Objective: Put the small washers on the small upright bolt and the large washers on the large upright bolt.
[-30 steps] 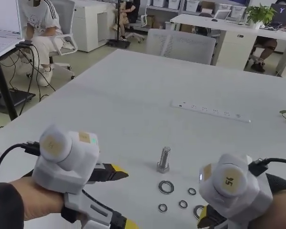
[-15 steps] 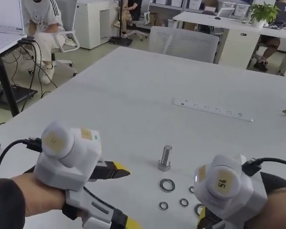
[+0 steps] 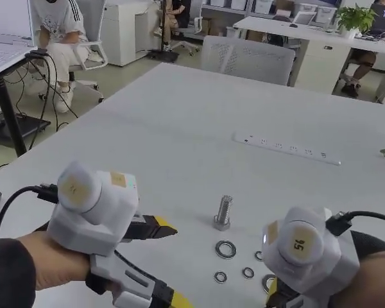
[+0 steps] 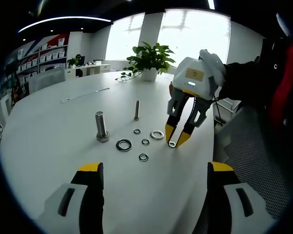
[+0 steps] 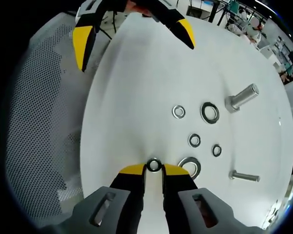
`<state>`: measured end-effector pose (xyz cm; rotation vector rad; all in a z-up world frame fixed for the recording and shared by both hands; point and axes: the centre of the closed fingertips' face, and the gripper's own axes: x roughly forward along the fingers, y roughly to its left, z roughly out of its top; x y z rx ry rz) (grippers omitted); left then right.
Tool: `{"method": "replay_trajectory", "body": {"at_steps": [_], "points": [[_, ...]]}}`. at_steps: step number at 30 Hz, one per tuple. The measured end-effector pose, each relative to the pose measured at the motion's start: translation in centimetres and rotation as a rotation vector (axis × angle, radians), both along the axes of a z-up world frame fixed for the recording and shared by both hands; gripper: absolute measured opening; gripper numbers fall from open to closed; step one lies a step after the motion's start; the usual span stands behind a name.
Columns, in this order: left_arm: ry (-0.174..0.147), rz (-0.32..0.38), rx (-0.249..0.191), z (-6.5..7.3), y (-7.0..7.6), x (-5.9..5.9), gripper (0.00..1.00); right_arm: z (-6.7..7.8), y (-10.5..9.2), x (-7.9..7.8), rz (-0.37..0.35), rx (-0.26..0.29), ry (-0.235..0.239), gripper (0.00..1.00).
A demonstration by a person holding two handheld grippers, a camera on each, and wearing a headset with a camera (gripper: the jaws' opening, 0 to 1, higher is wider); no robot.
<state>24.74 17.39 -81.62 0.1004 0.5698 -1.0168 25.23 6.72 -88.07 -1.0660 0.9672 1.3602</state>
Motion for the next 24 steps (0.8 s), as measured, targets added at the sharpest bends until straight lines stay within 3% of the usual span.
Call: {"method": "replay_trajectory", "body": {"at_steps": [16, 24], "points": [[-0.003, -0.024, 0.013, 0.0, -0.9, 0.2, 0.88, 0.9, -0.8, 0.7, -0.059, 0.032, 0.001, 0.14], [-0.017, -0.026, 0.021, 0.6, -1.4, 0.7, 0.88, 1.6, -1.3, 1.1, -0.081, 0.046, -0.002, 0.14]]}}
